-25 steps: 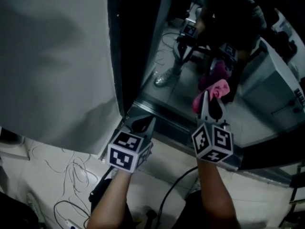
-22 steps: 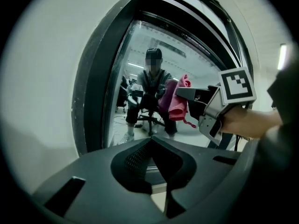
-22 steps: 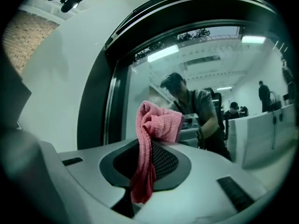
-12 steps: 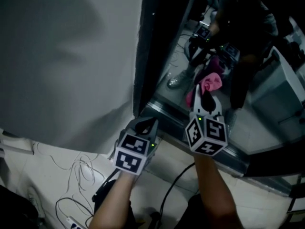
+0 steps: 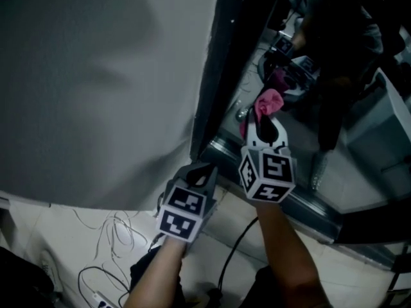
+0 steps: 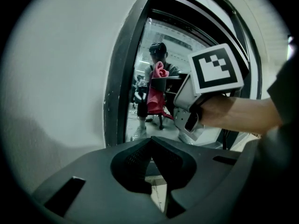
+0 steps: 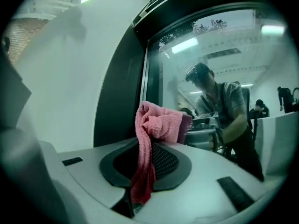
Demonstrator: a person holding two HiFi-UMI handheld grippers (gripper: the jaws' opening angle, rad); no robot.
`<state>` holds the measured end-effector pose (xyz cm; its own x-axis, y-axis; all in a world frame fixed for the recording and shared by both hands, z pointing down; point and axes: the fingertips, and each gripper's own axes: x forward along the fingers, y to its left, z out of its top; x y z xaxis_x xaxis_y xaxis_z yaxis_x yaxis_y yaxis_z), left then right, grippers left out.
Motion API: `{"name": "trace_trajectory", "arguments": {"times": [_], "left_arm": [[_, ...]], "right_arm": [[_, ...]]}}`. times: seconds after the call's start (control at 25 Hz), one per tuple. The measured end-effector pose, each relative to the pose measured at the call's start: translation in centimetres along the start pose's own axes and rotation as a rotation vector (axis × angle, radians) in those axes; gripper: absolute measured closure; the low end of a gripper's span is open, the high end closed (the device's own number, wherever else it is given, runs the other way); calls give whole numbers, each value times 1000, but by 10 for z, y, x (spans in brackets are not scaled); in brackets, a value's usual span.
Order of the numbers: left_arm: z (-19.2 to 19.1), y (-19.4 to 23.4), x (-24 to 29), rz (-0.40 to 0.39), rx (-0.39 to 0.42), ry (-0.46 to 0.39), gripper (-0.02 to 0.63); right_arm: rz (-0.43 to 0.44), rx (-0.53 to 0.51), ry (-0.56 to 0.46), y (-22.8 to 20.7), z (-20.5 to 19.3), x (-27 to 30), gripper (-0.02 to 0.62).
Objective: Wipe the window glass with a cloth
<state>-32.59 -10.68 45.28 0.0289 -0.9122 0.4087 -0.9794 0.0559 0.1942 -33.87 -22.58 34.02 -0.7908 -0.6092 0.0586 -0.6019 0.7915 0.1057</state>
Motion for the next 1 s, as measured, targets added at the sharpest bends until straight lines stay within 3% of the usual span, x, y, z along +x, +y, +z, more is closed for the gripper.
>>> {"name": "trace_trajectory", "arguments": {"times": [0.32, 0.56, 1.0], "left_arm": [[-5, 15, -2, 32, -21, 11, 604], [-19, 28, -6, 74, -24, 50, 604], [-27, 28, -8, 88, -17, 98, 604]], "right_arm": [[114, 3, 22, 40, -13, 26, 543], [254, 77, 6, 60, -22, 27, 543], [227, 131, 69, 50, -87, 32, 543]]}}
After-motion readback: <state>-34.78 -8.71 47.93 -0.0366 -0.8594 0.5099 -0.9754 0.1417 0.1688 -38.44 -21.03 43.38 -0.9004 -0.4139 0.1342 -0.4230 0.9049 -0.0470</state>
